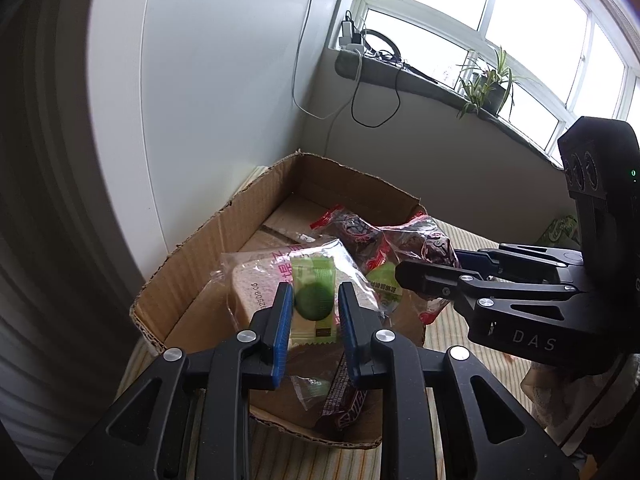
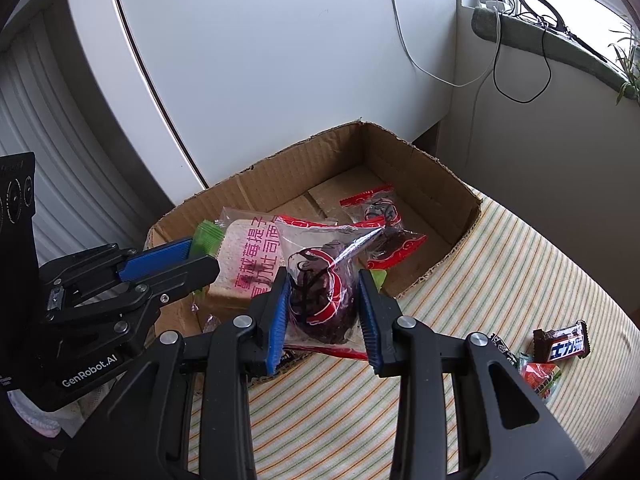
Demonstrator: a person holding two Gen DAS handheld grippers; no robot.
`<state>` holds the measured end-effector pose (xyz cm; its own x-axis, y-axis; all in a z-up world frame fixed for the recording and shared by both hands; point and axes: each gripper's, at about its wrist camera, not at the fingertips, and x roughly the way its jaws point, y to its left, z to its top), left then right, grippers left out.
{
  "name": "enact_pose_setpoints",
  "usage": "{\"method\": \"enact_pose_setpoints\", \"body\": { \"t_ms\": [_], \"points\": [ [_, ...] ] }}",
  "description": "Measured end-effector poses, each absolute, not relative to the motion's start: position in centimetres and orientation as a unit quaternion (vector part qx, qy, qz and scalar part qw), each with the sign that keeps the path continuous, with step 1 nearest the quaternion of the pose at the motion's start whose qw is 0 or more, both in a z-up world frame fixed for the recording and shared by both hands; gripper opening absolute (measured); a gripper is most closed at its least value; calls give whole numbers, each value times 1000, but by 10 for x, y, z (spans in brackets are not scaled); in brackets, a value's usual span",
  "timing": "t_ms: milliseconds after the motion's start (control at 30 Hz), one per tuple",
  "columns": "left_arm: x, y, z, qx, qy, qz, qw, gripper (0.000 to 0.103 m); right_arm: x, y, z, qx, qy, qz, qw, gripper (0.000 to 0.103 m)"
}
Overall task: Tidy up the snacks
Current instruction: 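Open the left tool over the box while the right tool releases the red bag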
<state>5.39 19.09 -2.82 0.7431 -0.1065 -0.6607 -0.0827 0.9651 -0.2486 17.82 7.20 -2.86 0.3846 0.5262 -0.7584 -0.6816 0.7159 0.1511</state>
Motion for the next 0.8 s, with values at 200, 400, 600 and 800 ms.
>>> {"method": "enact_pose_setpoints", "body": {
  "t_ms": [200, 400, 600, 800],
  "points": [
    [51, 190, -26, -128, 353, -1, 927, 35, 174, 68, -21, -92, 406, 364, 834, 51],
    [47, 189, -24, -133, 350, 1, 927, 35, 172, 57, -16, -90, 402, 360, 837, 51],
    [44, 178, -18, -128, 347, -5, 929, 35, 168, 42, -11, -85, 399, 356, 841, 51],
    [42, 165, -15, -124, 346, -15, 930, 35, 166, 18, -3, -79, 392, 347, 848, 51]
  ]
}}
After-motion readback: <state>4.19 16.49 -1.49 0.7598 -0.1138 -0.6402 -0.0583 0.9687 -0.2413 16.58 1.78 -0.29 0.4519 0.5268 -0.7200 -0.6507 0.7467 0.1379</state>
